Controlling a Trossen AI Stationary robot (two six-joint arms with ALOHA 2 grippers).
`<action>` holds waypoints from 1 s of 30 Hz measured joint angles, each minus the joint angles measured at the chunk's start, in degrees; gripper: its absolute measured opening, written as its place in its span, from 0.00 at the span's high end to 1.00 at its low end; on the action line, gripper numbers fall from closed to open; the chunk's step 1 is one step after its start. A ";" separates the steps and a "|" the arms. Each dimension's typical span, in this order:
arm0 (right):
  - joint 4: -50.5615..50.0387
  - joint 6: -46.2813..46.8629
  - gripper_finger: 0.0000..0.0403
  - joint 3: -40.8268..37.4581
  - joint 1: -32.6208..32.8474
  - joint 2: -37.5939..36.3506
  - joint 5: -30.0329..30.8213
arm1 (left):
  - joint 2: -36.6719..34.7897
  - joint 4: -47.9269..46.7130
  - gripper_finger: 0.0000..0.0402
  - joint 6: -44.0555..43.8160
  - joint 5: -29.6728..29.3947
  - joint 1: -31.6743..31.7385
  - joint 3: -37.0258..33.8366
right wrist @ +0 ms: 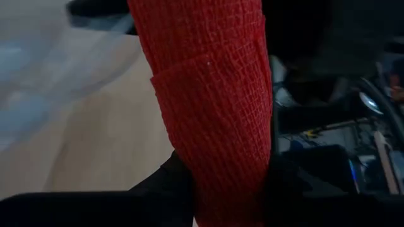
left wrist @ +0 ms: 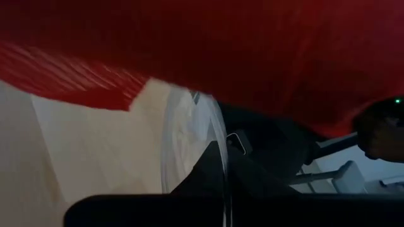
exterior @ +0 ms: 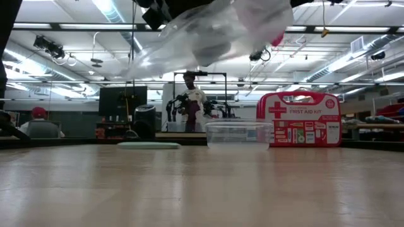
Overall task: Roll bandage
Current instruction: Put the rolled red bandage into the transparent zip bag
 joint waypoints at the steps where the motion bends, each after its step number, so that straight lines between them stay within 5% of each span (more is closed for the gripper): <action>1: -0.34 -0.24 0.70 0.00 -0.12 0.11 -1.17 | 0.00 -0.04 1.00 -0.04 0.02 0.02 0.00; 15: -6.83 4.28 0.70 -0.04 -2.59 0.33 -10.95 | -0.04 0.02 1.00 0.02 0.55 -0.66 0.00; 30: -0.09 -4.13 0.70 -0.09 -1.83 0.35 -17.83 | -0.11 0.09 1.00 0.83 -0.42 -0.66 0.00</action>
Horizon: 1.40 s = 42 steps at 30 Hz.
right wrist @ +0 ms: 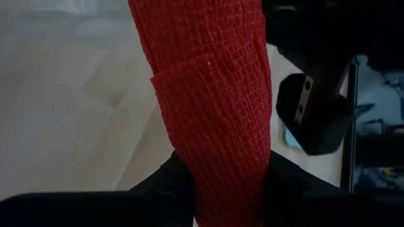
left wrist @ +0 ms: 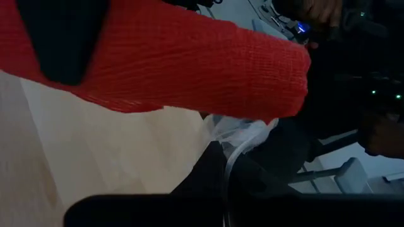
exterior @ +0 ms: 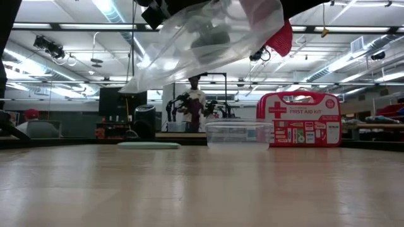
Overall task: Roll bandage
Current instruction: Put the rolled red bandage into the transparent zip bag
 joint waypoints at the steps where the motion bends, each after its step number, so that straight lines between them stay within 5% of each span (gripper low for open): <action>1: -0.35 -0.02 0.70 0.00 -0.56 0.00 -0.08 | 0.00 -0.02 1.00 0.00 -0.02 0.00 -0.02; 10: -2.38 -0.29 0.70 -0.02 -4.27 0.02 -1.92 | 0.00 0.48 1.00 -0.50 -0.17 -0.02 -0.02; 14: -2.35 -3.44 0.70 0.02 -3.77 1.05 -7.45 | 0.00 0.36 1.00 -1.02 -0.17 0.01 -0.02; 26: -6.37 -9.98 0.72 0.62 -2.22 2.93 7.52 | -0.11 0.95 1.00 -8.90 -3.46 1.25 -0.12; 31: -5.98 -13.26 0.72 0.96 -2.46 2.91 10.12 | -0.11 1.29 1.00 -11.44 -4.19 1.43 -0.11; 35: -6.16 -16.70 0.72 1.08 -2.74 3.34 5.65 | -0.04 2.63 1.00 -13.29 -4.82 1.49 -0.11; 42: -6.87 -18.36 0.72 1.18 -2.82 3.70 11.83 | 0.00 6.28 1.00 -16.94 -5.75 1.38 -0.13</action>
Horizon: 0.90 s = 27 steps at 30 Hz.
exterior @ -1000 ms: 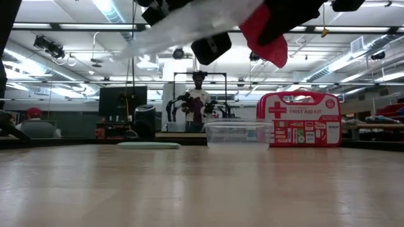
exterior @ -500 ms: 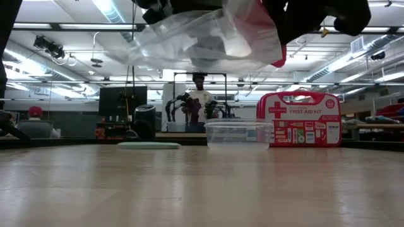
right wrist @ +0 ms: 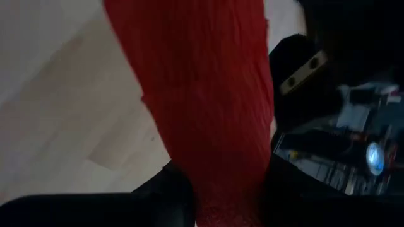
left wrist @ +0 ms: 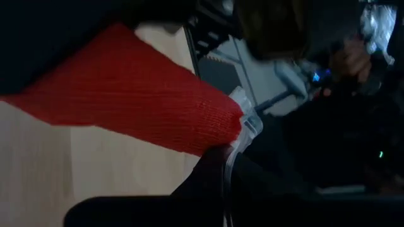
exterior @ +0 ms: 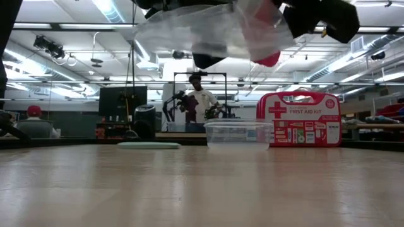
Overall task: Roll bandage
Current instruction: Put the rolled red bandage into the transparent zip bag
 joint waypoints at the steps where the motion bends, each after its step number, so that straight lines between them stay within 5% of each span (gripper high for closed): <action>1: -0.33 0.67 0.72 0.00 -0.03 0.03 0.50 | 0.00 0.69 1.00 -0.58 0.13 0.01 0.00; 18: -2.85 0.84 0.72 2.68 2.04 -0.27 11.33 | -0.31 -0.55 1.00 2.61 -1.35 0.37 0.00; 23: -5.68 13.80 0.72 3.57 -0.97 -1.06 15.84 | 0.17 -2.46 1.00 7.62 -4.48 -0.08 -0.07; 27: -12.37 23.93 0.72 3.23 -1.82 -2.68 12.92 | 0.20 -7.68 1.00 13.64 -8.25 -1.59 -0.25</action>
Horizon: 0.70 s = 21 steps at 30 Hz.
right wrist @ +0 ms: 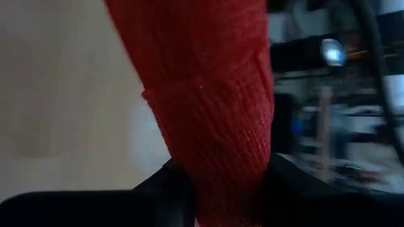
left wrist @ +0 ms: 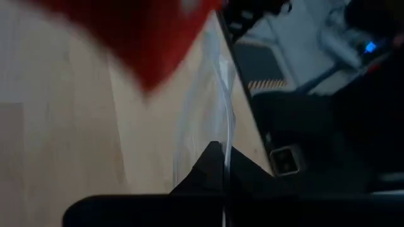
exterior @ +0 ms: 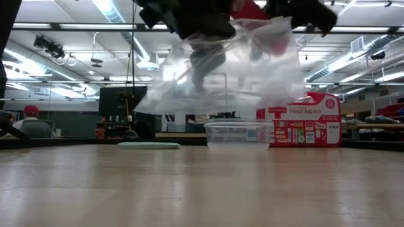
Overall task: Roll bandage
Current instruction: Put the rolled red bandage into the transparent zip bag
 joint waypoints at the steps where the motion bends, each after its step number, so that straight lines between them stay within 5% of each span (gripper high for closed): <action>1: -0.55 1.11 0.72 0.02 0.02 -0.75 -2.22 | -0.01 -0.99 1.00 1.33 -1.02 -0.29 0.06; 6: -0.77 5.59 0.72 0.08 1.33 -1.74 -8.60 | 0.00 -6.44 1.00 7.21 -10.15 -1.39 -0.01; 12: -0.46 15.77 0.72 0.00 0.93 -2.01 -24.56 | -0.04 -8.41 1.00 14.93 -27.21 -3.42 -0.01; 17: -0.51 25.56 0.72 -0.09 0.58 -2.64 -27.14 | -0.09 -6.89 1.00 19.71 -42.12 -5.71 -0.01; 21: -0.48 30.59 0.72 -0.10 0.59 -5.30 -26.94 | -0.09 -3.16 1.00 23.79 -48.36 -8.12 -0.01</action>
